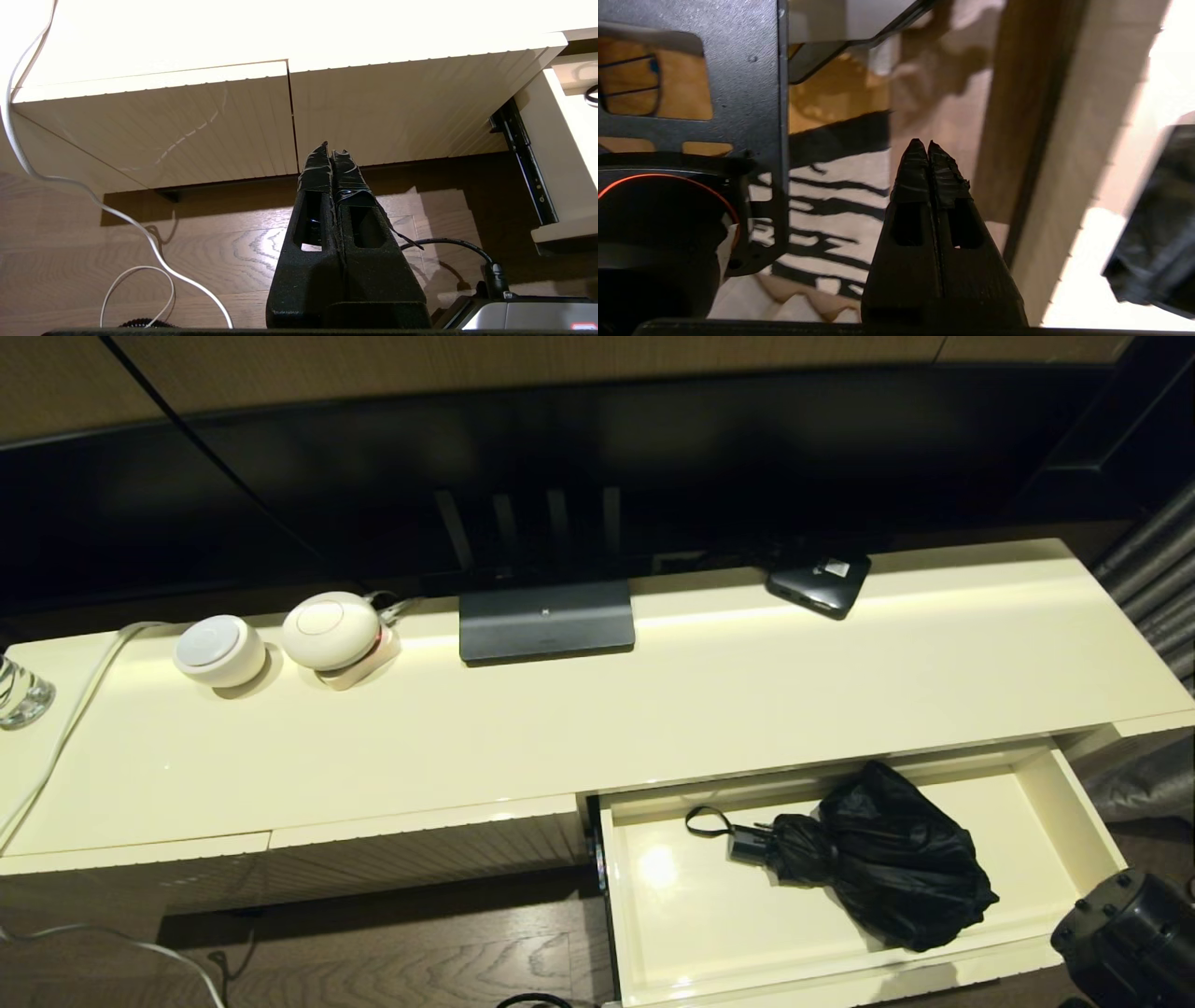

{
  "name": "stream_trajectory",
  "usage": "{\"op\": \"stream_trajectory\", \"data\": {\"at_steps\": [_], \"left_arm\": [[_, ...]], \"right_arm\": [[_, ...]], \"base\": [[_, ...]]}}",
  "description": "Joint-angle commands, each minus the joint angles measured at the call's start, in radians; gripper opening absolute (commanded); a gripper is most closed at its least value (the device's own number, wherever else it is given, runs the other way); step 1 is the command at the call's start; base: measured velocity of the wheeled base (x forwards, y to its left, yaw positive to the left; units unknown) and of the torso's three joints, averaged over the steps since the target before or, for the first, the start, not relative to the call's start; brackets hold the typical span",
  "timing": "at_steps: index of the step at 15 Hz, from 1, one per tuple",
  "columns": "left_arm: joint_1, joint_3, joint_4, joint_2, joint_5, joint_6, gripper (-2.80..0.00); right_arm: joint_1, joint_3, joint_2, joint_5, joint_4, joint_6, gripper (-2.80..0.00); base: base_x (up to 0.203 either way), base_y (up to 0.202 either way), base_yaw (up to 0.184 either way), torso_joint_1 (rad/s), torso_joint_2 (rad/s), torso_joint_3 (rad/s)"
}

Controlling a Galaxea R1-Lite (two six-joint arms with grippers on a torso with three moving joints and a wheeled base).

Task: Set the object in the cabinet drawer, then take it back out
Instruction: Close the drawer

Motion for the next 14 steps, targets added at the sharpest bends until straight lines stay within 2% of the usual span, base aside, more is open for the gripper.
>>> {"op": "stream_trajectory", "data": {"at_steps": [1, 11, 14], "left_arm": [[0.000, 0.003, -0.001, 0.001, 0.000, -0.001, -2.80], [0.000, 0.003, 0.000, 0.001, 0.000, -0.001, -2.80], [0.000, 0.003, 0.000, 0.001, 0.000, -0.001, -2.80]], "right_arm": [[-0.007, 0.015, 0.072, 0.001, -0.033, -0.005, -2.80], [-0.081, 0.040, 0.306, -0.008, -0.358, 0.044, -2.80], [-0.081, 0.046, 0.331, -0.048, -0.453, 0.041, -2.80]], "base": [[0.000, 0.000, 0.000, 0.000, 0.00, 0.000], [0.000, 0.000, 0.000, 0.000, 0.00, 0.000], [0.000, 0.000, 0.000, 0.000, 0.00, 0.000]]}}
